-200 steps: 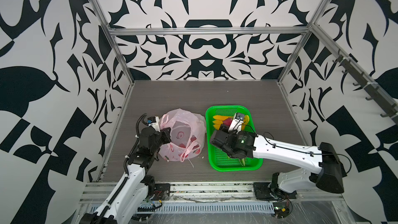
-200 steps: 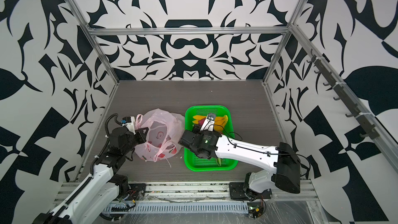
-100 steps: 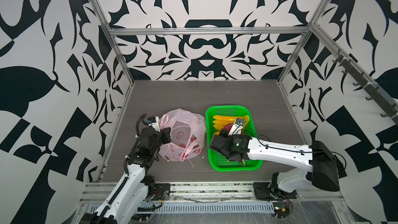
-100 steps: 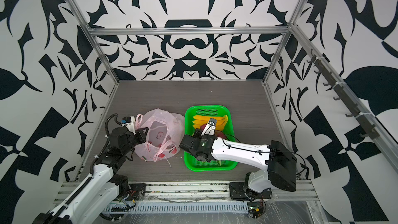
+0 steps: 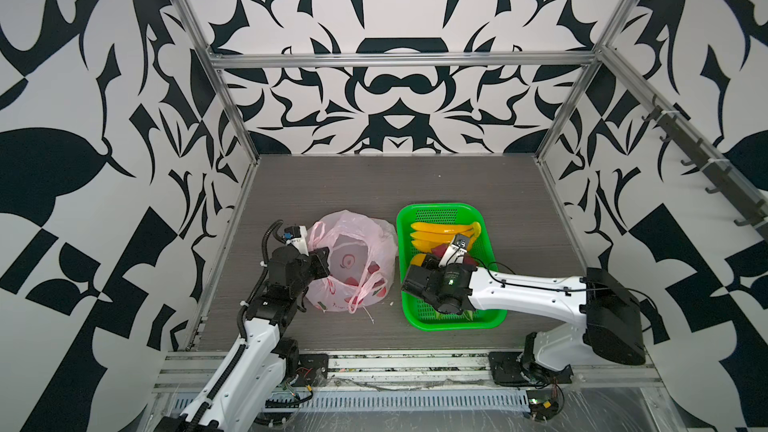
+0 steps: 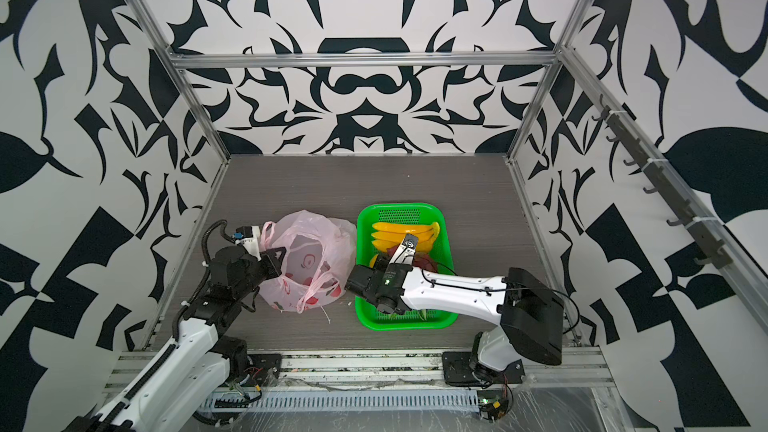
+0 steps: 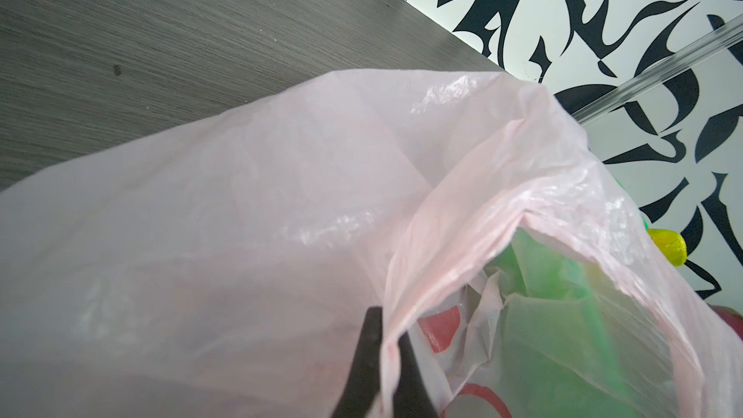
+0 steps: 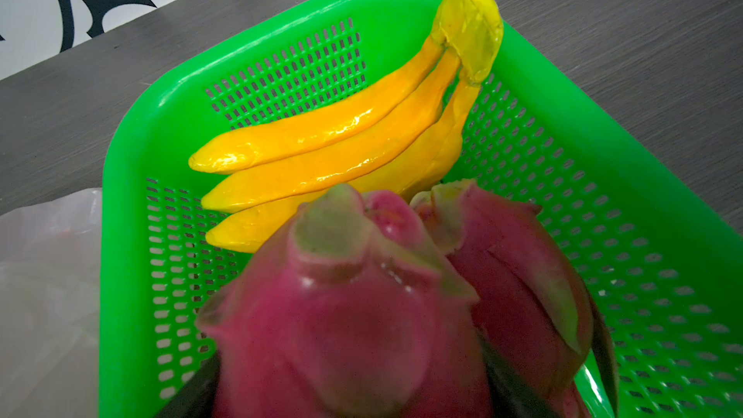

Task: Untie the knot of the plastic bag and take out the fruit
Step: 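Lower the dragon fruit beside the other one and open the right gripper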

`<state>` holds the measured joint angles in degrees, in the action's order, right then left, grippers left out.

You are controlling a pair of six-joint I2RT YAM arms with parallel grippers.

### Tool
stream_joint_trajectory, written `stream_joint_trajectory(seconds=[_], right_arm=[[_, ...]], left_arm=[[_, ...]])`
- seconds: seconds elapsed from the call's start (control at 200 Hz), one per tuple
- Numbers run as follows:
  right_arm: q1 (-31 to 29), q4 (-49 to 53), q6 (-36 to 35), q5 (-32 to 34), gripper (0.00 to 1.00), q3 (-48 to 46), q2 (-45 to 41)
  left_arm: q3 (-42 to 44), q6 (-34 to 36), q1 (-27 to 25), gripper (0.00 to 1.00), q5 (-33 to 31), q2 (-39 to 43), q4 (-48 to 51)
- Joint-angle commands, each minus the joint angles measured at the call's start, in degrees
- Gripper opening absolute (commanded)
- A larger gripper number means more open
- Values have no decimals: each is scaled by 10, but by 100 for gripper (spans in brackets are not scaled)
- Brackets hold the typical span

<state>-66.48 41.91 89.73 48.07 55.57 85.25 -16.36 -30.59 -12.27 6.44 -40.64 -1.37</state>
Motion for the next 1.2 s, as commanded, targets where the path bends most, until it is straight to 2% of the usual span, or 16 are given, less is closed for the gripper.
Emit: stream_joint_trajectory(seconds=[0.0,0.46,0.94,1.195], right_arm=[[-2,0,15,8,20,-5,0],[-3,-11,25,-6,33,-17,13],[-2,-8,37,-14,59,-19,18],[-3,-5,37,-16,68,-15,22]], left_arm=[[0,5,0,0,2,6,5],[0,5,1,0,3,13,10],[3,6,0,0,2,17,13],[3,6,1,0,1,22,16]])
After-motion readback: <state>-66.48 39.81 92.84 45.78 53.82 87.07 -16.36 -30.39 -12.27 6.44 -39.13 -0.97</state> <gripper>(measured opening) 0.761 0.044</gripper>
